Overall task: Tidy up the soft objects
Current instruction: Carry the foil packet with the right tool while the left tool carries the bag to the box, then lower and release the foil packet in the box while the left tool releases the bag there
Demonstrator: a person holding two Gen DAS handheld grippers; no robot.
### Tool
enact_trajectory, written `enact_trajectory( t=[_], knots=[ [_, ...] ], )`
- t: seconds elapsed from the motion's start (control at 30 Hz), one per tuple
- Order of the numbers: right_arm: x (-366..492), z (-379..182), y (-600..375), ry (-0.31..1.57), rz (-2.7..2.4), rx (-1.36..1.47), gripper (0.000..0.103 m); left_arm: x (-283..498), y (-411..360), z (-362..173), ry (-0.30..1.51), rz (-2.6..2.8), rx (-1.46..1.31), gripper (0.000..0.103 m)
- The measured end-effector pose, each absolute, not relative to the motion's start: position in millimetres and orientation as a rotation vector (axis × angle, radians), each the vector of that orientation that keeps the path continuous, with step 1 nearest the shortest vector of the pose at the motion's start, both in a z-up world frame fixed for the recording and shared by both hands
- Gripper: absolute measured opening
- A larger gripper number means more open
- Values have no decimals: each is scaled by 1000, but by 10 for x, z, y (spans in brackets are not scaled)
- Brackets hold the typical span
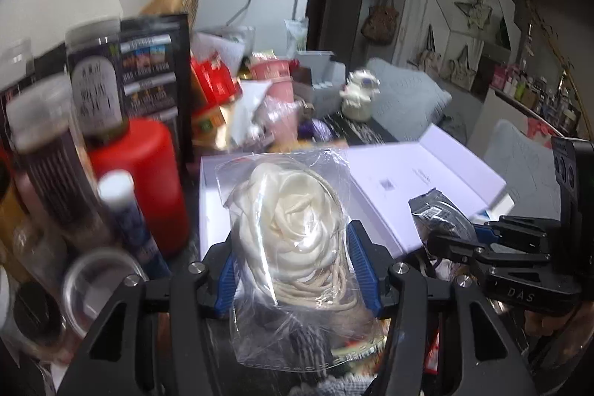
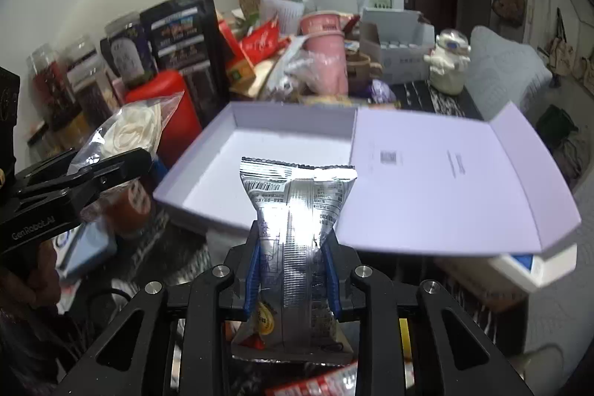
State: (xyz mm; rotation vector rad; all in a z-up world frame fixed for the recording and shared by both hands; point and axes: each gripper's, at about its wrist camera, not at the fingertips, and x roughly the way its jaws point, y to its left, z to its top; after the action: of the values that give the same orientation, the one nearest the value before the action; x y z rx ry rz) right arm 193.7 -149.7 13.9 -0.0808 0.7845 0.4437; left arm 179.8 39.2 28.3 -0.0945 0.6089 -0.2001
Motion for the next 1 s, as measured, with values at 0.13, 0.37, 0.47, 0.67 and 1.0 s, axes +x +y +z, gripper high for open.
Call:
enact_trajectory(
  t=[0.13,0.37,0.47,0.67,1.0],
  knots=[
    [2087,278,-1413,743,444,-88,28,1958,422,414,576,-185,-85,53],
    [2432,442,-1277,690,450,-83,29,2331,416,558,534,-163,-60,53],
    [2586,476,-1232,677,456,-74,29,2508,418,582,523,-147,-54,53],
    [2890,433,-1152,673,452,-60,29,2808,444,528,535,-121,-64,53],
    [3265,128,-1104,736,399,-82,29,3180,412,146,636,-89,-39,53]
  ],
)
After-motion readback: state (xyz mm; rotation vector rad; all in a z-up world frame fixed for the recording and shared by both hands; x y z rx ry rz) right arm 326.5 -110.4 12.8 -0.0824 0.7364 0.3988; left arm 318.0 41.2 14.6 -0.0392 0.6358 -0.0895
